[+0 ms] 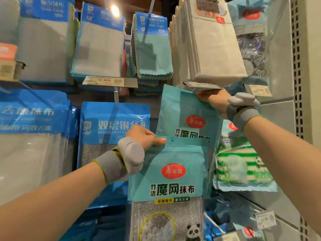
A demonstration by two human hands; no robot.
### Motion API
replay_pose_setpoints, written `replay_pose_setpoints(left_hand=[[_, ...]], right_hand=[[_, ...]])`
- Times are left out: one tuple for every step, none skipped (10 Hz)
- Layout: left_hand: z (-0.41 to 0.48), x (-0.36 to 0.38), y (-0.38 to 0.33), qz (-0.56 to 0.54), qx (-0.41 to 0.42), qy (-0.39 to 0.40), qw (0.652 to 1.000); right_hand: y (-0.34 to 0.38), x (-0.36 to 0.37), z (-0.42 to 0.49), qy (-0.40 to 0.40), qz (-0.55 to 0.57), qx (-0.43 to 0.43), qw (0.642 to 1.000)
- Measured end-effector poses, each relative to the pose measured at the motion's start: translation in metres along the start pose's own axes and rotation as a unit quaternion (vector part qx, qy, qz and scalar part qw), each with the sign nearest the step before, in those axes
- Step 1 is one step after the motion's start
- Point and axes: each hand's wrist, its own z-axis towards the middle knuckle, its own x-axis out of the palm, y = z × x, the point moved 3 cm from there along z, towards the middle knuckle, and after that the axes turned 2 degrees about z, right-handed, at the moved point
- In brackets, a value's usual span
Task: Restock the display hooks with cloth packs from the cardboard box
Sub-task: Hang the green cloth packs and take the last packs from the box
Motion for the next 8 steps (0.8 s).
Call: replay_pose_setpoints(left_hand=[[0.001,0.002,-0.002,0.009,0.006,0.000,1.000],[0.003,0.006,-0.003,0.015,0.015,-0.003,1.000],[0.005,0.007,-0.002,0.014,0.015,0.002,1.000],[0.008,0.005,0.005,0.024,0.003,-0.004,1.000],[0.011,0.005,0.010,0.045,-0.003,0.006,0.999],[0.014,0.007,0.012,0.058,-0.002,0.015,0.998],[0.016,0.012,0.013,0.075,0.000,0.013,0.997],[0.018,0.012,0.014,0.075,-0.012,0.009,0.997]], right_hand=[[0.005,0.000,0.006,0.015,-0.023,0.003,1.000],[0.004,0.009,0.000,0.075,-0.142,-0.002,0.987],[-0.010,0.016,-0.005,0.054,-0.199,-0.031,0.978],[-0.026,0.023,-0.022,-0.131,-0.267,-0.029,0.954],[-0.042,0.039,-0.053,-0.121,-0.197,-0.121,0.965],[-0.058,0.063,-0.067,0.080,-0.121,-0.073,0.987],[-0.060,0.047,-0.034,-0.224,-0.671,-0.115,0.697],[-0.093,0.076,-0.037,0.125,-0.251,-0.052,0.959]])
